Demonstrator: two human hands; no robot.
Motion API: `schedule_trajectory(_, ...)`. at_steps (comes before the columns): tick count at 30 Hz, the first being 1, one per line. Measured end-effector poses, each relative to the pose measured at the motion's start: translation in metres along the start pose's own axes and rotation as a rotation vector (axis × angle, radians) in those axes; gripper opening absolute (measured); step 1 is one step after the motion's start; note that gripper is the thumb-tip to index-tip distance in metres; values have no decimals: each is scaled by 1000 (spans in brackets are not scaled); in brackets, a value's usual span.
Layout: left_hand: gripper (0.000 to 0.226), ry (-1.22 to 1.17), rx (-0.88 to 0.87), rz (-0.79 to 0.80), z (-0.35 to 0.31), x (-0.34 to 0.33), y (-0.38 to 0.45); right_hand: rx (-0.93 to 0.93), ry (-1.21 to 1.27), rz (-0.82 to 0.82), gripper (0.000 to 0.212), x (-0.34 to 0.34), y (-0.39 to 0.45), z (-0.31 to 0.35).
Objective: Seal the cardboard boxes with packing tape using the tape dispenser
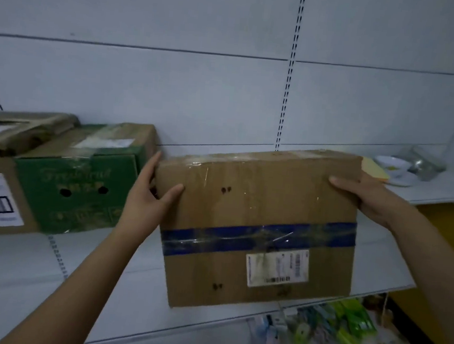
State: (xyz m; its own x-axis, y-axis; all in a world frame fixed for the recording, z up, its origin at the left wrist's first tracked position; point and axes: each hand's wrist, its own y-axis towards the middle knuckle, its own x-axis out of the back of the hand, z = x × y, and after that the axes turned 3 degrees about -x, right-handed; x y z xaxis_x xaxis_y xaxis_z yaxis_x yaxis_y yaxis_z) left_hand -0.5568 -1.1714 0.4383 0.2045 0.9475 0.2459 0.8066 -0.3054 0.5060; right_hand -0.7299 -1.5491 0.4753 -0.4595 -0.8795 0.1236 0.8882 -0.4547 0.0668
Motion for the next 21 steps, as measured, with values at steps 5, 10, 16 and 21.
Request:
schedule_trajectory(5,77,176,-91,-19,1,-15,71,35,-42,-226,70,-23,67,-9)
schedule_trajectory(10,36,932,-181,30,21,-37,98,25,-752,-553,67,-61,130,-27)
schedule_trajectory(16,95,1005,-170,909,-12,-60,48,-113,-946,-330,63,-67,178,-3)
schedule_trajectory(21,105,963,-98,974,-24,-60,70,-322,-588,154,67,-32,173,17)
